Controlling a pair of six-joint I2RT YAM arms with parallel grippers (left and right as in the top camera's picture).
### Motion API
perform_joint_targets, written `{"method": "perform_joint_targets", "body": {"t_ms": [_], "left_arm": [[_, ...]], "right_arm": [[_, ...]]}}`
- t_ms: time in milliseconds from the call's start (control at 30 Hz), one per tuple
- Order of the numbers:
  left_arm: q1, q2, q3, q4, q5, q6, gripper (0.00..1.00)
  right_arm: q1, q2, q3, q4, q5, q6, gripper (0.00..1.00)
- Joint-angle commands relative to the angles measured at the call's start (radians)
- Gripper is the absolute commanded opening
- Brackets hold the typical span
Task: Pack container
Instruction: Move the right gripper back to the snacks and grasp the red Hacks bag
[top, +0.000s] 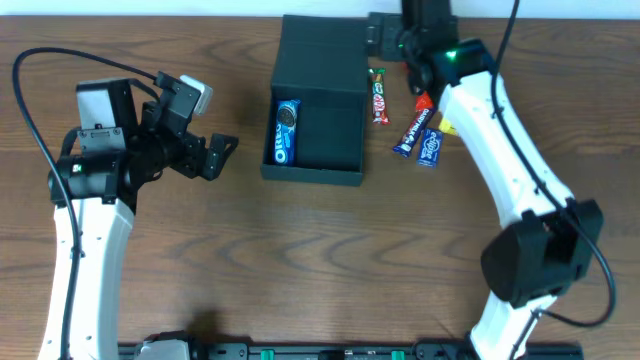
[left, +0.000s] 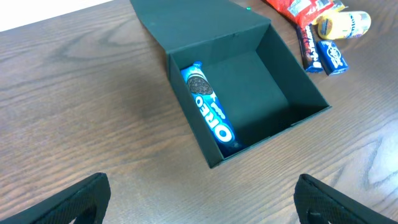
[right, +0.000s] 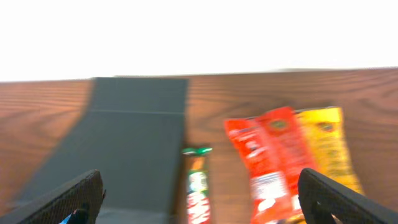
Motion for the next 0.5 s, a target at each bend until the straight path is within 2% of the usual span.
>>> {"method": "perform_joint_targets", "body": {"t_ms": [0,233,467], "left_arm": [[0.006,0.014,0.014,-0.002,0.007,0.014,0.95],[0.006,0.030,0.014,0.000,0.006,0.005,0.95],[0.006,0.047,0.014,0.001,0.006,-0.017,0.95]], "right_arm": [[-0.070,0.080,-0.007,0.021,0.003,-0.100,0.99],[-0.192,0.192,-0.007,0.158,-0.111,-0.101,0.99],[-0.209,0.289,-0.007,0.168,-0.121,-0.187,0.99]]}}
